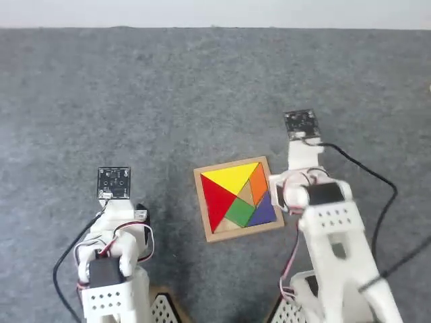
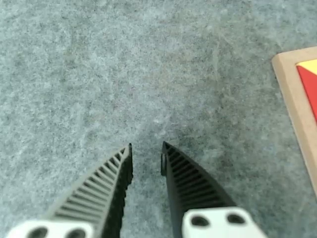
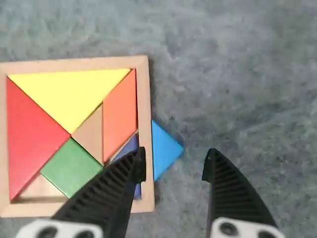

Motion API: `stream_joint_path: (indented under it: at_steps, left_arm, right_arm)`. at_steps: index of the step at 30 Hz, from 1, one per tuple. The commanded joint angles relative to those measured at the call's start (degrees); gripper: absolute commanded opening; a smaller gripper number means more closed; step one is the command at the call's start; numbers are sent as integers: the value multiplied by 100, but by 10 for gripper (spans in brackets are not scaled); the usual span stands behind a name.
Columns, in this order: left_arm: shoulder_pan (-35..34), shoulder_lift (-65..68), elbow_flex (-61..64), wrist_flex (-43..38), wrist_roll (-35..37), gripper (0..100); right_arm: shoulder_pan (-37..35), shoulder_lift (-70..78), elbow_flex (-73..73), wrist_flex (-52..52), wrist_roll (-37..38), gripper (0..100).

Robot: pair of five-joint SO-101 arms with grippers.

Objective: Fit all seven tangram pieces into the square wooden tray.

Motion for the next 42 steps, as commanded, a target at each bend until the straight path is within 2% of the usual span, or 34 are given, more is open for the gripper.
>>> stream_joint_path:
  at_steps: [1, 9, 15, 20, 26, 29, 42]
  left_arm:
    - [-35, -114, -75, 18, -9, 93]
    - [-35, -114, -75, 18, -9, 93]
    - [-35, -114, -75, 18, -9, 93]
    - [-35, -114, -75, 18, -9, 93]
    - [-35, -114, -75, 18, -9, 93]
    - [-35, -114, -75, 18, -9, 93]
    - [-35, -114, -75, 18, -9, 93]
  right_arm:
    - [-119, 892, -642, -48, 79, 197]
    - [-4, 2475, -1301, -48, 70, 197]
    - [22, 2695, -1336, 31, 114, 197]
    - [66, 2695, -1345, 488, 132, 197]
    - [857, 2703, -1371, 382, 387, 197]
    - [980, 2756, -1371, 277, 554, 197]
    - [-585, 2941, -1266, 163, 615, 197]
